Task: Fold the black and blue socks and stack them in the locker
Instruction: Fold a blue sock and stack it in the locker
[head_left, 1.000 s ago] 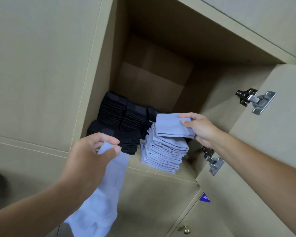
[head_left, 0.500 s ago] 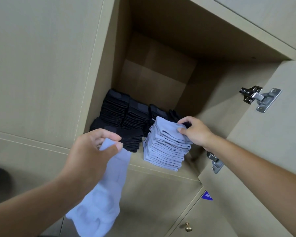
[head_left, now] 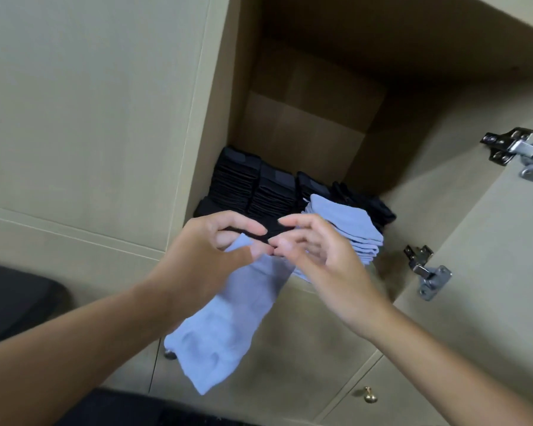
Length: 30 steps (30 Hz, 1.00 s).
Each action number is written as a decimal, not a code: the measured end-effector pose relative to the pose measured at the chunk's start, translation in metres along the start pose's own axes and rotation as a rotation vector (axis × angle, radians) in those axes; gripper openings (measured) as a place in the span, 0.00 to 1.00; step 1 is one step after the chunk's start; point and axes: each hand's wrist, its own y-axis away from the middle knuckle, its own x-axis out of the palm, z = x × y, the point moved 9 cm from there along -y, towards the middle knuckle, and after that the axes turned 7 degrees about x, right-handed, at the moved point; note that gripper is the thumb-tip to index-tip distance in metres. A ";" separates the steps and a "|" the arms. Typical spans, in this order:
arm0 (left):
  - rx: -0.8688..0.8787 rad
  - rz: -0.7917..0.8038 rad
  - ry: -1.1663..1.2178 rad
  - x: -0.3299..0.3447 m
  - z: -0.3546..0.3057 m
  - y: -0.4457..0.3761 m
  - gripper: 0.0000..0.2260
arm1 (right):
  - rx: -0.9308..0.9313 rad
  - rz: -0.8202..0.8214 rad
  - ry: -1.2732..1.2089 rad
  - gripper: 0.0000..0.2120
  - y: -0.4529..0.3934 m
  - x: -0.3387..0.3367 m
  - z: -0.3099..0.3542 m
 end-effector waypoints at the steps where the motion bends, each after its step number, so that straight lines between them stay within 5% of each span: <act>1: 0.015 0.013 -0.007 0.000 -0.002 -0.001 0.09 | 0.028 0.087 0.020 0.17 0.001 0.010 -0.005; 6: 0.000 0.036 -0.028 -0.003 0.002 -0.001 0.13 | 0.065 0.183 0.137 0.14 -0.003 0.027 -0.014; 14: -0.062 0.052 -0.050 -0.008 0.015 0.002 0.09 | -0.071 0.031 0.233 0.10 -0.008 0.016 0.004; 19: -0.147 0.280 -0.237 -0.008 0.039 0.009 0.34 | -0.096 -0.096 0.211 0.09 -0.009 -0.005 0.003; 25: -0.263 0.401 -0.481 -0.022 0.067 0.022 0.18 | -0.026 -0.240 0.199 0.08 -0.005 -0.027 -0.003; 30: -0.425 0.354 -0.462 -0.040 0.082 0.029 0.15 | 0.012 -0.285 0.222 0.18 -0.002 -0.038 -0.010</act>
